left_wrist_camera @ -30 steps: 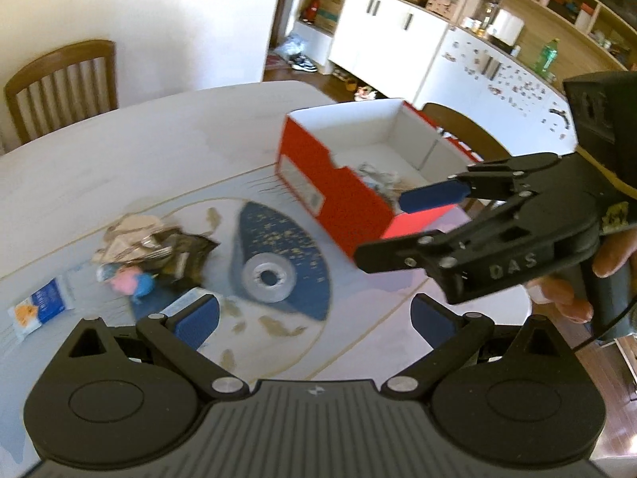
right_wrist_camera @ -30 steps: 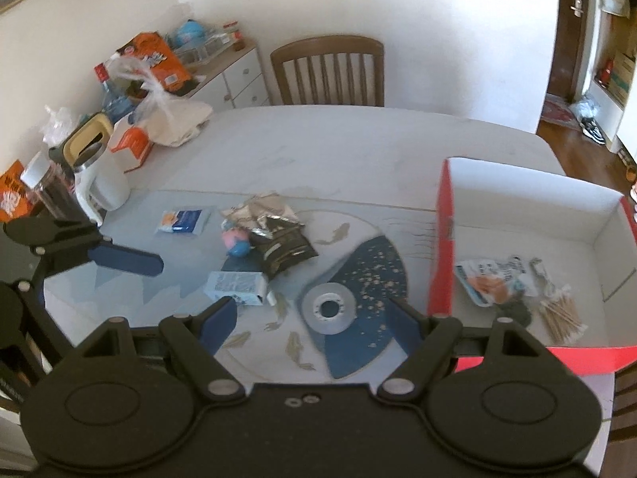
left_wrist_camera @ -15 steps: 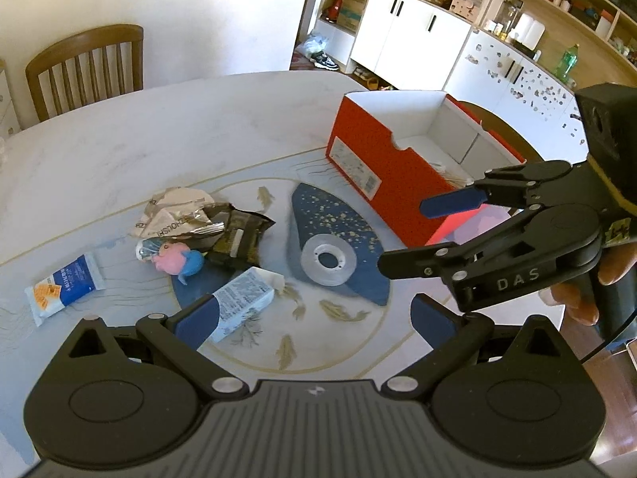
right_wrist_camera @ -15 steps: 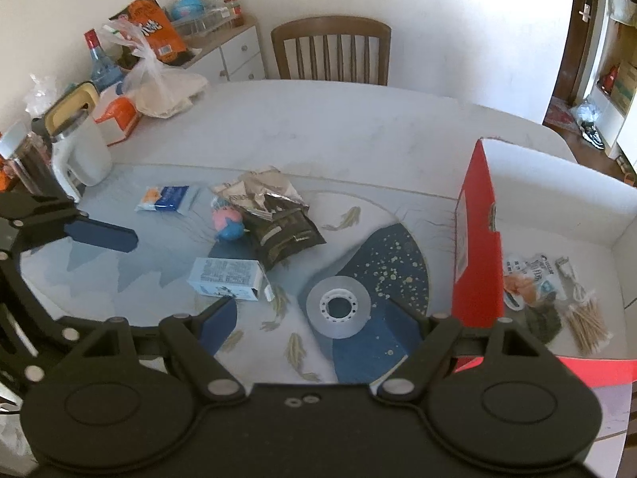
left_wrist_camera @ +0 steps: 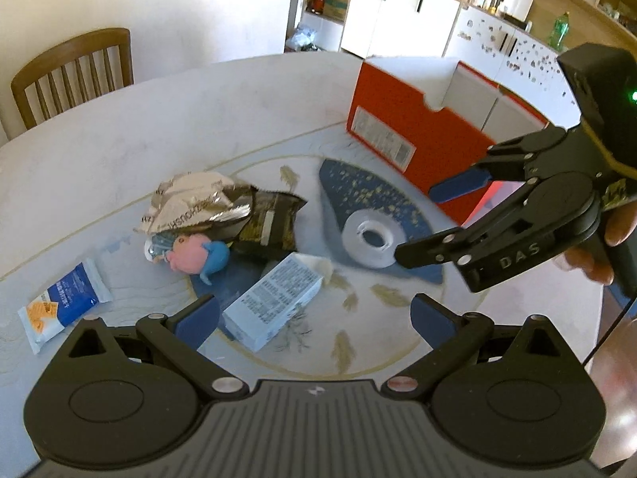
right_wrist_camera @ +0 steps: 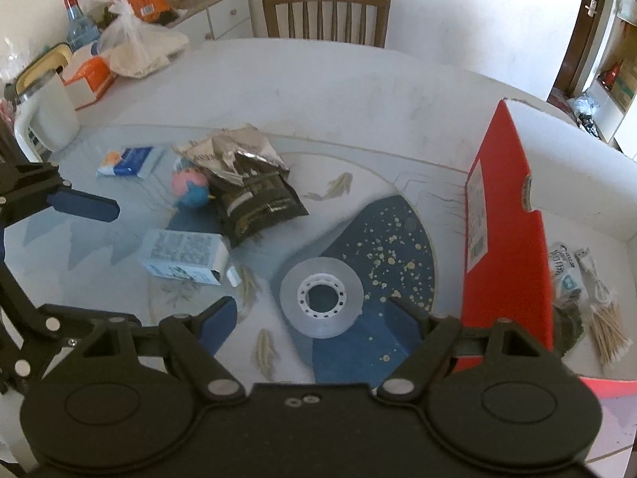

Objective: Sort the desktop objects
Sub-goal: 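Grasp the white printed carton with the left gripper while the right grasps the clear tape roll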

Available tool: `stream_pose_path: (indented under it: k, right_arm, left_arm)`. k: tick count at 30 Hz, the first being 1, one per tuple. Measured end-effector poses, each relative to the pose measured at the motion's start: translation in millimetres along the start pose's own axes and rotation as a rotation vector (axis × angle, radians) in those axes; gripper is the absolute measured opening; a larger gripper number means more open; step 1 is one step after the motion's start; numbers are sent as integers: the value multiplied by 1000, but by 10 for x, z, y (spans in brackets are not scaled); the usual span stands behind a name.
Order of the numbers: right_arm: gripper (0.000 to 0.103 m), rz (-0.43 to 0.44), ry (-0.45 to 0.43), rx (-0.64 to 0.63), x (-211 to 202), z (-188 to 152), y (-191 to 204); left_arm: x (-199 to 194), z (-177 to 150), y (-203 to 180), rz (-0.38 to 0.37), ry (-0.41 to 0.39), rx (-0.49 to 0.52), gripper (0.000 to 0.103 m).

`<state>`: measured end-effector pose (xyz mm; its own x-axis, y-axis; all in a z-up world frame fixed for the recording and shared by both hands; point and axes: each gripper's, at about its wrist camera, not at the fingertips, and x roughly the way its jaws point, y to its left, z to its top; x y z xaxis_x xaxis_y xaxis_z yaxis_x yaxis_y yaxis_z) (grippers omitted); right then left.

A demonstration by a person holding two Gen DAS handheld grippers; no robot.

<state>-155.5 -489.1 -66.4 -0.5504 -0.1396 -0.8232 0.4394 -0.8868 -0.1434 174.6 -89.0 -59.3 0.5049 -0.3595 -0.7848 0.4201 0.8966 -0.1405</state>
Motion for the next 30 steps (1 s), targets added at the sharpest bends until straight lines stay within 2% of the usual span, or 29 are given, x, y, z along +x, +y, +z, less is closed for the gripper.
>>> stream_pose_path:
  k: [6,15,20,28,30]
  right_arm:
    - [81,-11,22,10,147,7,-37]
    - [80,-27,44,32,352,16,-60]
    - [78,-35,61,44,445,9,-79]
    - [77,-51,68,44,518,16,-64]
    - [77,-55,69,40,527,28,-51]
  left_arm:
    - [197,-37,127,22,17,9,102]
    - [363,-44,232,-3,10,30,102]
    - [464,-49,244,11,19,49,101]
    - [580,-49,226,4,42,71,89]
    - [597,-50,212,6,44,80,81]
